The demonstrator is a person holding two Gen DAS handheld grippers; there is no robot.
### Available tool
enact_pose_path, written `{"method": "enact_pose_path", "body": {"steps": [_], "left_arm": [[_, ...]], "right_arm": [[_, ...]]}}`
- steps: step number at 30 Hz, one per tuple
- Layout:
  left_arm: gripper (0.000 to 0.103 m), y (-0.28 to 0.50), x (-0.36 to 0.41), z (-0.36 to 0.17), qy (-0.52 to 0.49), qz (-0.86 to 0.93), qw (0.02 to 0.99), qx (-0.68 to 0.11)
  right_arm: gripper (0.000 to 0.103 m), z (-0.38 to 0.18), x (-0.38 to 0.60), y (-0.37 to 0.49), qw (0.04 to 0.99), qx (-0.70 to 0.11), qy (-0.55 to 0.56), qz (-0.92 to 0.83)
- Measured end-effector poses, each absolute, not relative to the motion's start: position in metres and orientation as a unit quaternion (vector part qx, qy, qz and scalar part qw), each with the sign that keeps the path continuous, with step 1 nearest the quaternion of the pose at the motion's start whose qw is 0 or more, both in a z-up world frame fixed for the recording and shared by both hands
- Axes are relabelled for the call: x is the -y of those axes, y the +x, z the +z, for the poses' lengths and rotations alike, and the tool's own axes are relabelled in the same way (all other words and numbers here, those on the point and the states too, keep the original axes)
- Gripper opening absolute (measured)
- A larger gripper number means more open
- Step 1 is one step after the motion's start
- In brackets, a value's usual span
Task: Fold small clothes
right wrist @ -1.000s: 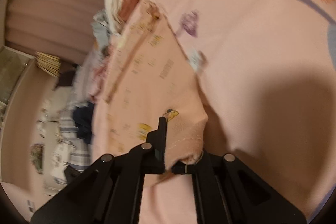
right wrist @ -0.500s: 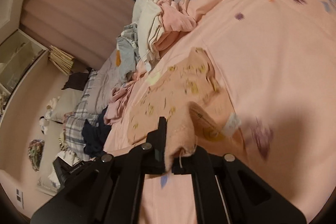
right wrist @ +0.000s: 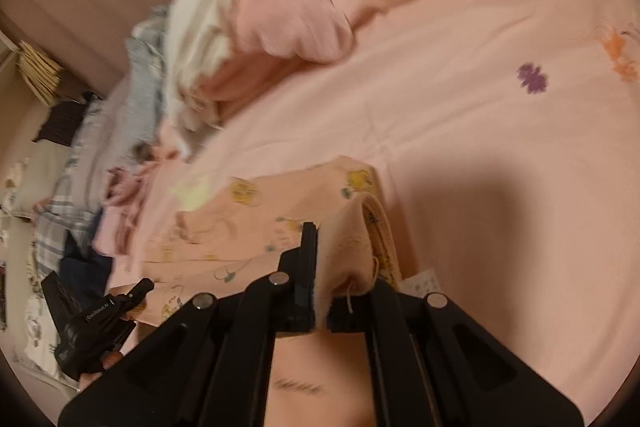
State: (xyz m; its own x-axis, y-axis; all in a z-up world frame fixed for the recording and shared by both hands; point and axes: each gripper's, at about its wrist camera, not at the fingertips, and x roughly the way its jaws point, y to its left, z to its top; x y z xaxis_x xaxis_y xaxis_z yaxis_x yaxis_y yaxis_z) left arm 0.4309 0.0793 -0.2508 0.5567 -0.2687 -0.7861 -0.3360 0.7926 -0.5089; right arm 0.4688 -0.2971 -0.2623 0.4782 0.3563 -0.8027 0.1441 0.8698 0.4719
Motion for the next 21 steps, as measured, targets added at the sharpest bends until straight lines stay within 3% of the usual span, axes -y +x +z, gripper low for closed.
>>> {"method": "enact_pose_path", "body": {"steps": [3,7,11,16,21], "left_arm": [[0.007,0.428,-0.083,-0.251,-0.332,0.016,0.824,-0.459],[0.007,0.424,-0.088,-0.23,-0.3,0.001,0.817,-0.493],[0.007,0.396,-0.103,-0.177,-0.239,0.046,0.867,-0.434],[0.007,0.369,-0.112,-0.139,-0.188,0.058,0.886,-0.42],[0.004,0.338,-0.081,-0.147,-0.179,-0.02,0.878,-0.444]], "right_arm": [[0.001,-0.275,0.299,0.466,0.832,-0.493,0.244,0.07],[0.006,-0.262,0.313,0.464,0.819,-0.505,0.257,0.092],[0.016,-0.226,0.329,0.448,0.834,-0.491,0.24,0.076],[0.016,-0.178,0.339,0.415,0.871,-0.461,0.166,0.039],[0.008,-0.167,0.328,0.391,0.874,-0.452,0.163,0.072]]}}
